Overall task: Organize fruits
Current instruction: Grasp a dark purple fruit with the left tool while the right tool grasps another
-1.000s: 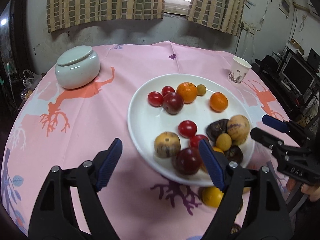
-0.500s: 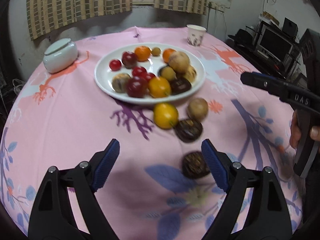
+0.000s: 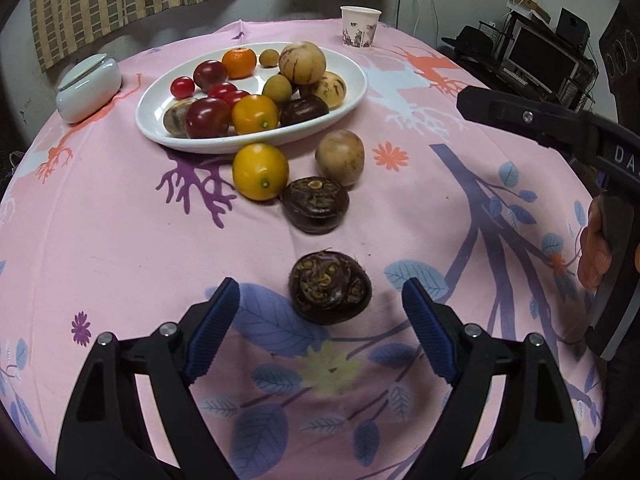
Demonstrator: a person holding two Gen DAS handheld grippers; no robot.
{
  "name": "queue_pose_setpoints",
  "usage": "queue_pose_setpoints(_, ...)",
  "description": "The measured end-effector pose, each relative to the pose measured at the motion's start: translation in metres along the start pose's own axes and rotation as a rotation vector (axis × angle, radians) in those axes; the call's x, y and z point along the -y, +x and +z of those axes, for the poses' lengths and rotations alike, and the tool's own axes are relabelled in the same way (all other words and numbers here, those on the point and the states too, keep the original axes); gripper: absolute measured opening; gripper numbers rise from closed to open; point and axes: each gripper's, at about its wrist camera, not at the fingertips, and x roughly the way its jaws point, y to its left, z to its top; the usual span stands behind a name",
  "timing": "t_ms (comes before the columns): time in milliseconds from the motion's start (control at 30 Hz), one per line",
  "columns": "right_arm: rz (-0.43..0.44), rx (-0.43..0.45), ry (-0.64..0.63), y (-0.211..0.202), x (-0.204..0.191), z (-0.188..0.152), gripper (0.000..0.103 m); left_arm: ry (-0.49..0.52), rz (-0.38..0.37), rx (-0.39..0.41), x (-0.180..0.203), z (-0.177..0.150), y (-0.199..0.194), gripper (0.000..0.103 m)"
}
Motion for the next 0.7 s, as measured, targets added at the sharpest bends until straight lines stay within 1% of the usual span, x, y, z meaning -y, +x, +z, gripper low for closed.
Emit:
queue_pose_setpoints(100,0.004,-0.016,-0.014,0.003,-0.002,-0.002,0.066,-0.014,-0.007,-0.003,-0.001,-0.001,0.003,0.084)
queue_pose_setpoints(233,0.012,-0.024,-0.024,0.003,-0.005,-0.004,0.066,-0.001,-0.003,-0.022,0.001,-0.003,0.013,0.069)
queue_pose_setpoints(300,0.018,-0.026,-0.027,0.003,-0.006,-0.004,0.067,0.029,0.034,-0.001,0.008,-0.004,0.015,0.066)
queue_pose_setpoints(333,0.018,-0.026,-0.03,0.002,-0.006,-0.004,0.067,0.042,0.041,0.006,0.01,-0.005,0.015,0.064)
queue_pose_setpoints(367,0.015,-0.027,-0.031,0.003,-0.007,-0.004,0.067,0.049,0.037,0.016,0.012,-0.005,0.014,0.058)
queue_pose_setpoints(400,0.01,-0.029,-0.033,0.003,-0.007,-0.005,0.067,0.049,0.037,0.024,0.012,-0.005,0.014,0.055)
queue_pose_setpoints(433,0.002,-0.034,-0.04,0.004,-0.008,-0.006,0.067,0.048,0.042,0.034,0.012,-0.005,0.013,0.045)
queue_pose_setpoints(567,-0.039,-0.035,-0.091,0.005,-0.014,-0.008,0.068,0.065,0.108,0.059,0.014,-0.009,0.009,0.045)
queue_pose_setpoints(667,-0.023,-0.06,-0.127,0.009,-0.02,-0.011,0.068,0.02,0.068,0.043,0.002,-0.012,0.001,0.045)
queue_pose_setpoints(700,-0.024,-0.068,-0.144,0.01,-0.023,-0.013,0.068,0.008,0.068,0.046,-0.003,-0.014,-0.003,0.045)
